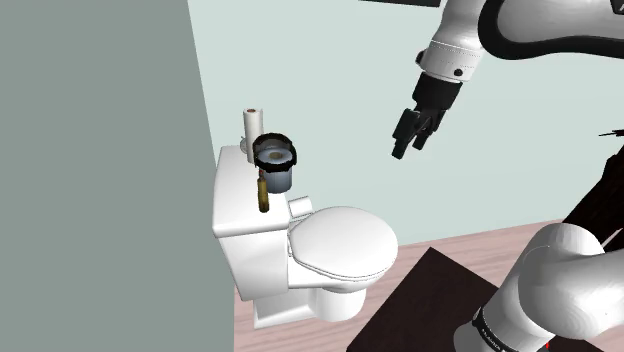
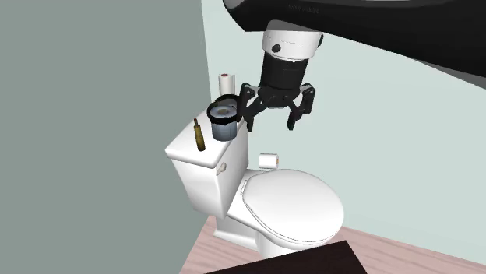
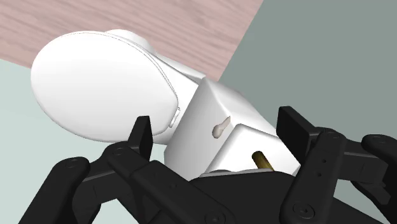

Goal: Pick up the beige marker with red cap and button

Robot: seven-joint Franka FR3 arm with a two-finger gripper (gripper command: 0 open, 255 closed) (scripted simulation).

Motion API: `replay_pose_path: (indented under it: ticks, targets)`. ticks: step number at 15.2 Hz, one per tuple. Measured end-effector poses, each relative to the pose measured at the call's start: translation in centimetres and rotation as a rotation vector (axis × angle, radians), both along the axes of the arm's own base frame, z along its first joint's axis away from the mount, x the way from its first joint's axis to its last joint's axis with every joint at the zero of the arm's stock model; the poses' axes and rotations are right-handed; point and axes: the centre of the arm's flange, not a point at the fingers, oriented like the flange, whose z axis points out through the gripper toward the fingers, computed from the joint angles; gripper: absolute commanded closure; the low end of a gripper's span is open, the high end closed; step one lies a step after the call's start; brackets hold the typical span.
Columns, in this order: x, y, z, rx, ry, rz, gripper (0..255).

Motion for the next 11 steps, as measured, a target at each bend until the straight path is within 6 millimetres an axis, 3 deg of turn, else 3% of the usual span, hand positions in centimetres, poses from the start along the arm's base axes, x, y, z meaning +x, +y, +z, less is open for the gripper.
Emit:
replay_pose_path:
  ticks: [3, 11]
  targets:
    - [1.4, 1.2, -0.1, -0.008, 0.007, -0.008, 0]
    - [10.2, 7.7, -2.4, -0.06, 0.051, -0.064, 0]
